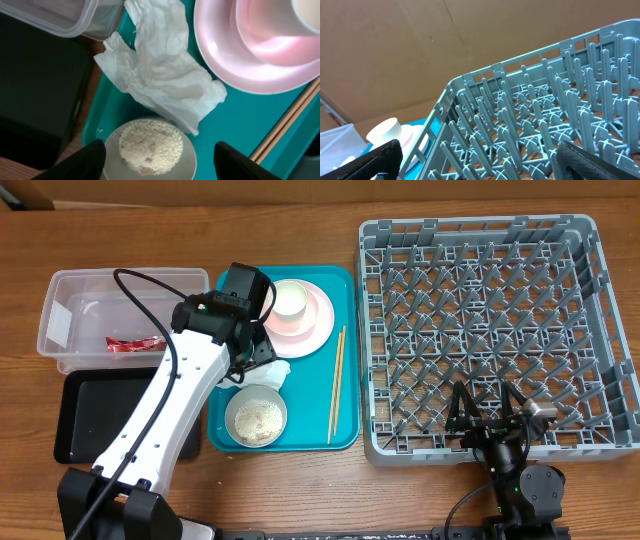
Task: Sort waste into correct bins and load items into the dishwasher
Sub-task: 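Move the left gripper to the white tissue and grasp it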
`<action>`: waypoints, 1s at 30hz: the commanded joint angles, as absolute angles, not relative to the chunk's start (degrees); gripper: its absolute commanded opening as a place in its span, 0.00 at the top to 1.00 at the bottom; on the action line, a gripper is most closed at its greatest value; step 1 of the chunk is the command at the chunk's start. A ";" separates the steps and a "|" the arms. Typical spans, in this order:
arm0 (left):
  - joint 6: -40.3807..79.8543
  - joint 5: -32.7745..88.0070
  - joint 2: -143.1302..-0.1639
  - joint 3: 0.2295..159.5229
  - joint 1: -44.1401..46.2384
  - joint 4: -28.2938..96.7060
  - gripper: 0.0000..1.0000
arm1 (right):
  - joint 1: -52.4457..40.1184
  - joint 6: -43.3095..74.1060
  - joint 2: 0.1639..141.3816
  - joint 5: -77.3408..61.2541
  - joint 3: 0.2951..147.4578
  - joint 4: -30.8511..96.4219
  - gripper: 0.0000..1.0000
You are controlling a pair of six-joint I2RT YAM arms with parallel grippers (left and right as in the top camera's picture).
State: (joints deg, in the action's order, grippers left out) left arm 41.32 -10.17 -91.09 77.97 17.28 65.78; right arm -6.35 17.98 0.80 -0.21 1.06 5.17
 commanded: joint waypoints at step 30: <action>45.45 -15.86 -105.10 68.88 16.84 51.86 0.25 | -5.87 17.78 0.38 -0.51 0.47 4.84 0.00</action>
State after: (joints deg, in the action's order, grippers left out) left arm 44.69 -13.98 -103.55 69.34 17.21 52.40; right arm -6.35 17.98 0.80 -0.21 1.06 5.17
